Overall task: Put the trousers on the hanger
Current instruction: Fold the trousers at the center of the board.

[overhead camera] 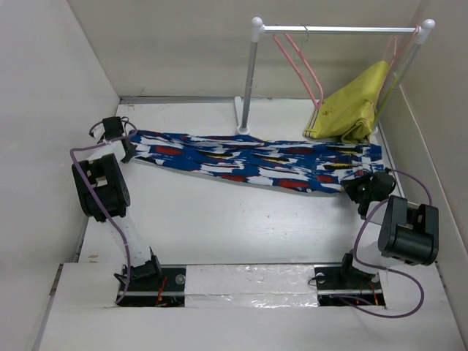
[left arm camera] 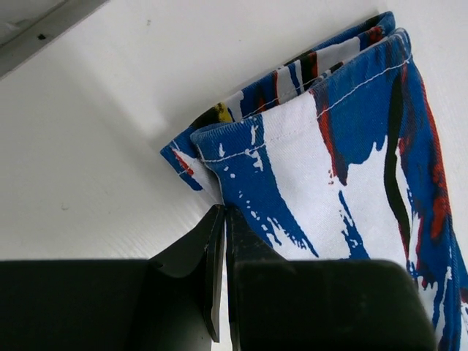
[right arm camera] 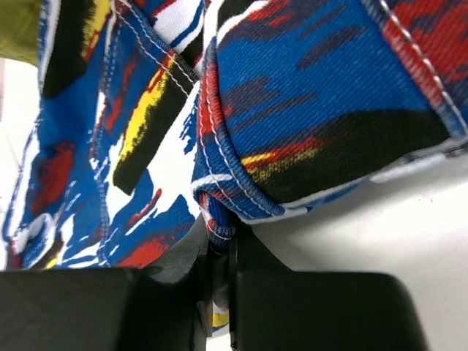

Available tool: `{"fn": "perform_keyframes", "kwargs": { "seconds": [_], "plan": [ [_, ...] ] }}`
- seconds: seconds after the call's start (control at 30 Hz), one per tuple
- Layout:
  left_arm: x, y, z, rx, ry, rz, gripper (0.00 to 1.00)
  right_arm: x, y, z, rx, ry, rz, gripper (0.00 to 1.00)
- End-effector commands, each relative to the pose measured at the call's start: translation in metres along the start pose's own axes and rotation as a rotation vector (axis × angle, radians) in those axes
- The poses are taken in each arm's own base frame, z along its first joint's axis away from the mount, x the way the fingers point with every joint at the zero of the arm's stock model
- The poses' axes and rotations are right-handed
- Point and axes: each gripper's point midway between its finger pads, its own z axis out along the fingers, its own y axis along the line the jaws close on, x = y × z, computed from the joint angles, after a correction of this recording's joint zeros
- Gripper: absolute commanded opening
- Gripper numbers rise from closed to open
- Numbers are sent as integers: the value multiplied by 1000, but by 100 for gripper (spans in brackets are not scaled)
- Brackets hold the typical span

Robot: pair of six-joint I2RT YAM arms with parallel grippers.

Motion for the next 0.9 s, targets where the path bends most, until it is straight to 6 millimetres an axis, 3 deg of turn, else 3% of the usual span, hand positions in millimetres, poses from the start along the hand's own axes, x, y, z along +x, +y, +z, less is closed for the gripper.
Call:
{"fn": "perform_keyframes", "kwargs": {
  "seconds": [0.0,0.1,0.13,0.2,0.23,0.33,0.37,0.5,0.57,0.6,0.67,0.7,0.77,0.87],
  "plan": [
    [-45,-3,-26,-21,-144,-16,0,-3,19,-14,-117,-4,-15,0],
    [-55,11,-39,-89,-196,-30,0,-1,3,-32,-56,-6,-87,0],
    [-57,16,-43,-111,-208,-30,0,-12,8,-45,-66,-61,-118,0],
    [-67,26,-58,-150,-262,-36,0,-12,1,-58,-31,-75,-166,4],
    [-62,37,-60,-182,-269,-34,0,-26,7,-72,-46,-137,-209,5],
    [-58,51,-74,-208,-291,-40,0,-23,-1,-93,-34,-123,-225,7],
    [-57,56,-77,-220,-302,-40,0,-32,4,-104,-54,-172,-243,7],
    [-52,82,-92,-296,-343,-41,0,-8,-10,-106,-45,-47,-282,8],
    [-41,93,-90,-327,-320,-31,0,-3,-11,-101,-88,-55,-267,32],
    [-36,99,-85,-360,-307,-28,1,-4,-14,-97,-90,-58,-256,65],
    [-31,102,-83,-403,-259,-20,26,-7,-19,-94,-65,-35,-263,86],
    [-27,100,-78,-414,-234,-34,30,-6,-30,-90,-29,-9,-258,99],
    [-38,83,-83,-355,-229,-47,32,-14,-33,-89,-23,-8,-242,100],
    [-49,25,-108,-113,-284,-46,34,-25,-51,-89,7,-56,-159,100]
  ]
}}
